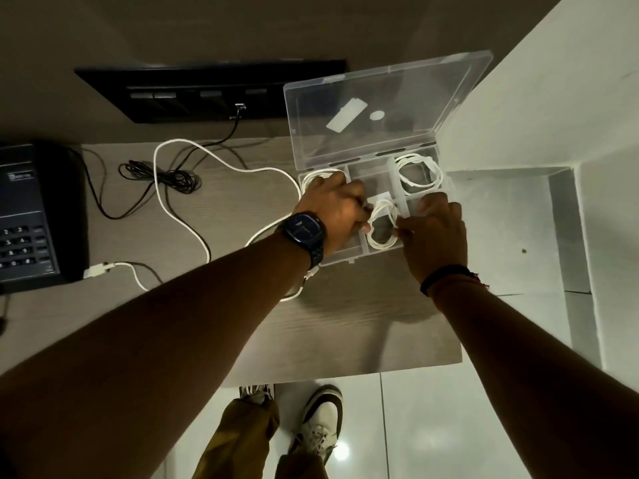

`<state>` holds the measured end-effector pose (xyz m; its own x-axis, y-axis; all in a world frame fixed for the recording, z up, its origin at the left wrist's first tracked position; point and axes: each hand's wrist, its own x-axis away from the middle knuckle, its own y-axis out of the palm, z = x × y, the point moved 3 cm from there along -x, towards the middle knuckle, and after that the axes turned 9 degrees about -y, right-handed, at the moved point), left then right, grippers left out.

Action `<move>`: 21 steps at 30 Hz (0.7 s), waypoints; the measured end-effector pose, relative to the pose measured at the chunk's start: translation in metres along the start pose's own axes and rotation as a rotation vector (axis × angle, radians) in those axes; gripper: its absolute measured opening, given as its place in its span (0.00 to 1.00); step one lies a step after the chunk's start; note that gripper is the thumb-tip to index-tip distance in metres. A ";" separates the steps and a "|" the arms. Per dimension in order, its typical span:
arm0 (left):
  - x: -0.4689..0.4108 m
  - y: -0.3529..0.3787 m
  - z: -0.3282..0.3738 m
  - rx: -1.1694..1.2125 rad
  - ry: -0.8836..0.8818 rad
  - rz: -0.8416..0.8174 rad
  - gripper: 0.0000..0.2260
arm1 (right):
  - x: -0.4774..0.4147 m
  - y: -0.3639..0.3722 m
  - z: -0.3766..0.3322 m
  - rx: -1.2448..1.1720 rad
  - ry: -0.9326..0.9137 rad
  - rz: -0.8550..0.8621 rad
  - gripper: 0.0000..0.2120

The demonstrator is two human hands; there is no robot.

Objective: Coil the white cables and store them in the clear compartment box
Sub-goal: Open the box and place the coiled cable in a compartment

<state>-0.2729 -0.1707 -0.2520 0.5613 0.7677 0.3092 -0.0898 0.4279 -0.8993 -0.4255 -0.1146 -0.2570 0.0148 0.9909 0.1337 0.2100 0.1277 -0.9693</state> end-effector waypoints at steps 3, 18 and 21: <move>0.000 -0.002 0.007 -0.078 -0.014 0.017 0.12 | -0.002 0.004 0.000 0.018 -0.046 0.000 0.04; 0.002 -0.001 0.026 -0.201 0.036 0.079 0.14 | -0.012 -0.001 0.003 0.061 0.014 -0.097 0.12; -0.005 -0.003 0.028 -0.250 0.008 0.028 0.11 | -0.014 0.000 0.001 0.045 0.051 -0.151 0.14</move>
<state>-0.2986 -0.1625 -0.2422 0.5679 0.7735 0.2815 0.1005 0.2743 -0.9564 -0.4271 -0.1287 -0.2592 0.0365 0.9571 0.2876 0.1693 0.2777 -0.9456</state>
